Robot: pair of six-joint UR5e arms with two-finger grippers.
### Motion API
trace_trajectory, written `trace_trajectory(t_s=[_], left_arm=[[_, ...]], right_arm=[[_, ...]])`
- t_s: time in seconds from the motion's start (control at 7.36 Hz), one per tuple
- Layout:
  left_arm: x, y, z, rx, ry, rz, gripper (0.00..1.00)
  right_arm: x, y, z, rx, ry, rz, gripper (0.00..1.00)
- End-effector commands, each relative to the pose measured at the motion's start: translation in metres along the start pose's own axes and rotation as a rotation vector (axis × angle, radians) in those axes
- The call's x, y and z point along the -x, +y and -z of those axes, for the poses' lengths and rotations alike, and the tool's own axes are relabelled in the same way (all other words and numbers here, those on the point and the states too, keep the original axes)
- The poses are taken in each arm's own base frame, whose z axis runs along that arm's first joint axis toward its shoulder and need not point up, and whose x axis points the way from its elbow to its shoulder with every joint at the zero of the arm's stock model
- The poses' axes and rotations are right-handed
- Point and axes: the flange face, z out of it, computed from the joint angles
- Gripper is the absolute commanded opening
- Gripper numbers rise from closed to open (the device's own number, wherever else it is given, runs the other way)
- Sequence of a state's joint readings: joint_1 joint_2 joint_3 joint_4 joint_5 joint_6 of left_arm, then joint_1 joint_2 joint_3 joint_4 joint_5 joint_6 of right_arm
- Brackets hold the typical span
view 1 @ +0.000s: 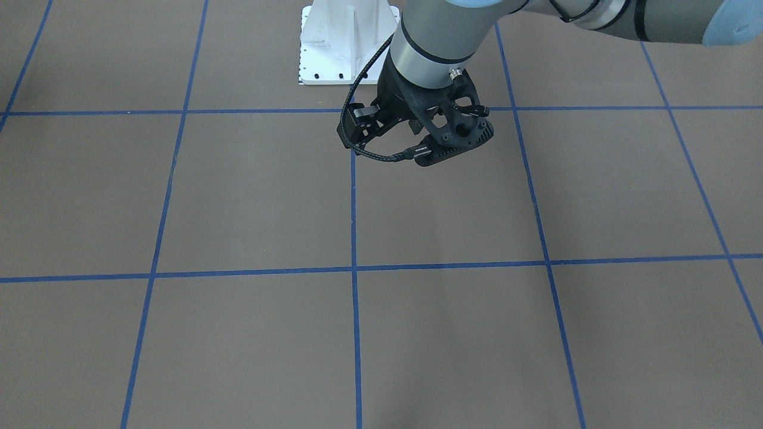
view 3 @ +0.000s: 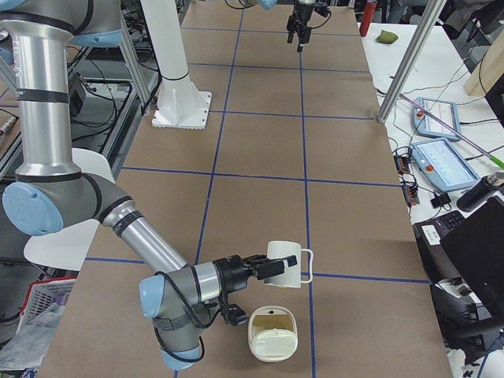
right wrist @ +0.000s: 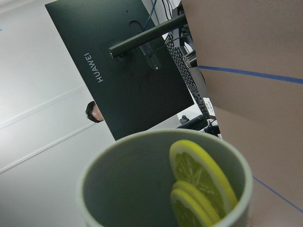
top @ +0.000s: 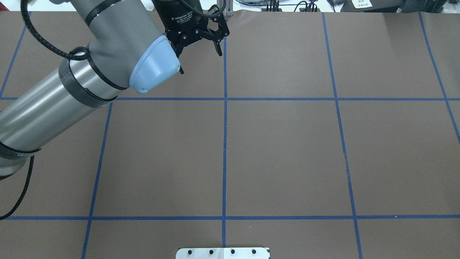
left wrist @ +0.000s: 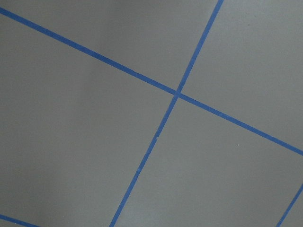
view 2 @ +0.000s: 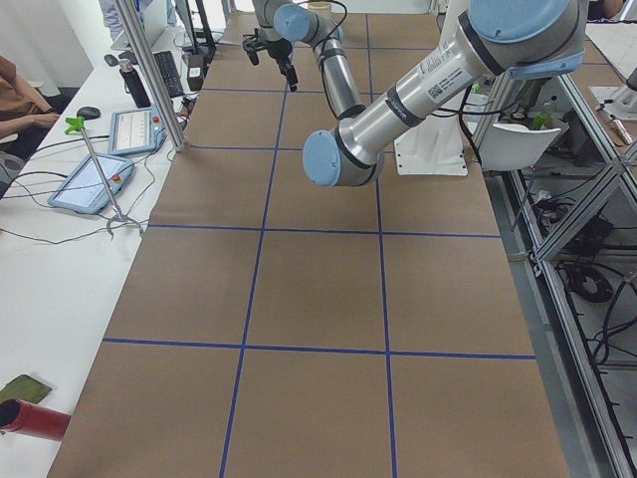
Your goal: Left arm hands cup to right arm to dump lemon
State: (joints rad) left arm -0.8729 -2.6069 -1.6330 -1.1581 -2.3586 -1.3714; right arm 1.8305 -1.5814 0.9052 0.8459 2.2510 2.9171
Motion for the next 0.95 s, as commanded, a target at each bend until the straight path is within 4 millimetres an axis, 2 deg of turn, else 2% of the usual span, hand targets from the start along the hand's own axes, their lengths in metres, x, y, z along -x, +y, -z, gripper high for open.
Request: trace_trajectory(t_s=[0.0, 0.54, 0.81], left_arm=[[0.000, -0.001, -0.002, -0.001, -0.003, 0.001, 1.00], [0.000, -0.001, -0.002, -0.007, -0.004, 0.001, 1.00], [0.000, -0.001, -0.002, -0.007, -0.004, 0.001, 1.00]], right_arm=[[0.002, 0.002, -0.003, 0.016, 0.006, -0.024, 0.00], [0.000, 0.006, 0.002, 0.057, -0.005, -0.085, 0.00], [0.007, 0.012, -0.002, 0.097, -0.021, -0.105, 0.00]])
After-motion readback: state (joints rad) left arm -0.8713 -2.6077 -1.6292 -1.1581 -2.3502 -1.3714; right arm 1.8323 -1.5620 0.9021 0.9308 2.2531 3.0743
